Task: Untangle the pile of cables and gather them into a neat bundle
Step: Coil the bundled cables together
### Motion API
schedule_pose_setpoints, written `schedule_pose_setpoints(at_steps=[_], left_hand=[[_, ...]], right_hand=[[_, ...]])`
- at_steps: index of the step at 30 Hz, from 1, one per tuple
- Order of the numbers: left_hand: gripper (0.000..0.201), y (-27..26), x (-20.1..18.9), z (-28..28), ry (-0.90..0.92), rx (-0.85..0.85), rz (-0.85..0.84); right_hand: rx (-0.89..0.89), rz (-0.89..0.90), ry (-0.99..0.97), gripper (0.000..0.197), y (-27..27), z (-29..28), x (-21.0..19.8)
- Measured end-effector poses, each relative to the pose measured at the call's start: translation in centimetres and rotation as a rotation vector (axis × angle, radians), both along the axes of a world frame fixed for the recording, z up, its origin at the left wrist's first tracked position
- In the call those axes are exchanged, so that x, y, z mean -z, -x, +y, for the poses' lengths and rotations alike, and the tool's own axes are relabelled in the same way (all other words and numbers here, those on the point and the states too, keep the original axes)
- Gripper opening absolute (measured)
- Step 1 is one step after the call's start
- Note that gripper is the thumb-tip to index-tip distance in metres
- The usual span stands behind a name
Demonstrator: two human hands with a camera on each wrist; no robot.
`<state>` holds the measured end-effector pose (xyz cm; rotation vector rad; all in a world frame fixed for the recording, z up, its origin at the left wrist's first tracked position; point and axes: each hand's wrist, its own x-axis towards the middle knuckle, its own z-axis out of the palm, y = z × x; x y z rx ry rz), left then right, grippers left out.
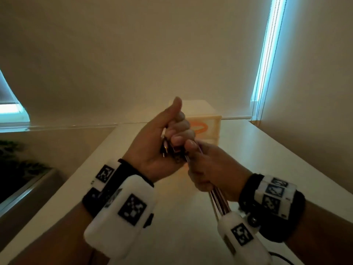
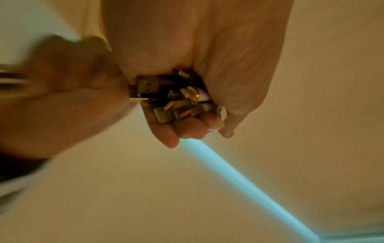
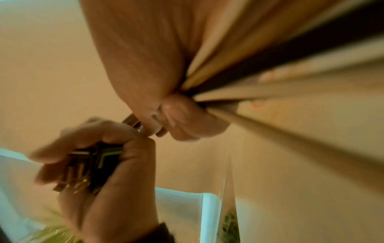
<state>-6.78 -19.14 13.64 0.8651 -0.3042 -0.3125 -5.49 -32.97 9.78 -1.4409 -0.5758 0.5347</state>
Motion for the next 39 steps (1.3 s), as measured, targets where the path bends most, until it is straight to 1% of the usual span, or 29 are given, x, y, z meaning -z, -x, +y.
schedule_pose_setpoints(at_steps=[1, 2, 3, 4, 5, 8, 11, 13, 15, 18, 20, 21, 22, 23, 24, 25, 26, 27, 29, 31, 33, 34, 36, 37, 39], left_hand=[[0.046, 0.8, -2.4, 2.0, -0.080, -0.124, 0.051], [0.045, 1.0, -1.7, 2.2, 0.120, -0.094, -0.108], [0.045, 0.8, -1.5, 3.0, 0.113, -0.185, -0.091], [0.044, 0.6, -2.2, 3.7, 0.060, -0.231, -0.079], [0.042, 0.2, -1.8, 3.9, 0.061, -0.223, -0.091], [0.034, 0.1, -0.8, 3.4, 0.072, -0.301, -0.066], [0.031, -0.2, -1.0, 3.1, 0.143, -0.232, -0.075], [0.033, 0.0, -1.0, 2.6, 0.163, -0.223, -0.038], [0.034, 0.0, -0.9, 2.3, 0.152, -0.165, -0.039], [0.035, 0.3, -0.9, 1.6, 0.017, -0.099, -0.044], [0.040, 0.5, -0.9, 1.0, -0.067, -0.019, -0.036], [0.042, 0.5, -0.8, 0.9, -0.095, 0.025, -0.023], [0.044, 0.6, -0.9, 0.7, -0.127, 0.059, -0.008], [0.045, 0.7, -1.0, 0.6, -0.161, 0.085, 0.000], [0.043, 0.7, -1.1, 0.6, -0.195, 0.100, 0.005], [0.042, 0.8, -1.4, 0.7, -0.227, 0.110, 0.004], [0.041, 0.9, -1.8, 0.9, -0.247, 0.129, 0.004], [0.041, 1.0, -2.3, 1.2, -0.260, 0.157, 0.002], [0.041, 1.4, -3.0, 1.4, -0.280, 0.207, 0.003], [0.043, 1.6, -3.1, 1.4, -0.246, 0.226, 0.017], [0.043, 1.5, -2.8, 1.7, -0.159, 0.179, 0.038], [0.044, 1.4, -2.6, 1.9, -0.120, 0.133, 0.033], [0.044, 1.3, -2.1, 2.6, -0.062, -0.013, 0.025], [0.042, 1.2, -1.8, 2.8, -0.030, -0.093, 0.039], [0.038, 0.9, -0.9, 2.8, 0.023, -0.218, 0.082]], right_hand=[[-0.005, 0.064, 0.007, 0.023, 0.6, 0.0, 1.2], [-0.019, 0.152, 0.014, 0.028, 1.0, -0.1, 2.3], [-0.021, 0.236, 0.015, 0.032, 1.7, -0.3, 3.1], [-0.021, 0.297, 0.023, 0.034, 2.2, -0.5, 3.6], [-0.033, 0.322, 0.024, 0.036, 2.6, -0.6, 3.9], [-0.041, 0.308, 0.022, 0.042, 2.9, -0.9, 4.0], [0.001, 0.270, 0.012, 0.049, 2.6, -1.3, 4.2], [0.005, 0.243, 0.018, 0.048, 2.5, -1.5, 4.5], [0.016, 0.210, 0.050, 0.046, 2.5, -1.6, 4.5], [0.073, 0.065, 0.139, 0.042, 1.7, -2.1, 4.2], [0.125, -0.032, 0.122, 0.026, 0.8, -2.2, 2.8], [0.159, -0.056, 0.100, 0.031, 0.3, -1.9, 1.5], [0.211, -0.033, 0.063, 0.040, -0.1, -1.5, 0.0], [0.204, -0.012, -0.014, 0.039, -0.3, -1.0, -1.5], [0.136, 0.017, -0.085, 0.028, -0.7, -0.3, -2.7], [0.063, 0.027, -0.132, 0.023, -0.7, 0.6, -4.1], [0.036, 0.054, -0.185, 0.029, -0.6, 1.2, -5.0], [0.023, 0.108, -0.248, 0.030, -0.5, 1.8, -5.8], [0.047, 0.107, -0.323, 0.023, -0.8, 2.7, -6.0], [0.066, 0.160, -0.352, 0.028, -0.8, 3.3, -5.4], [0.109, 0.209, -0.317, 0.033, -0.4, 3.9, -4.3], [0.129, 0.181, -0.264, 0.031, -0.4, 4.0, -3.5], [0.157, 0.057, -0.090, 0.024, 0.1, 4.0, -1.4], [0.137, 0.032, -0.029, 0.025, 0.4, 3.9, -0.3], [0.115, 0.064, 0.058, 0.031, 1.2, 3.4, 1.2]])
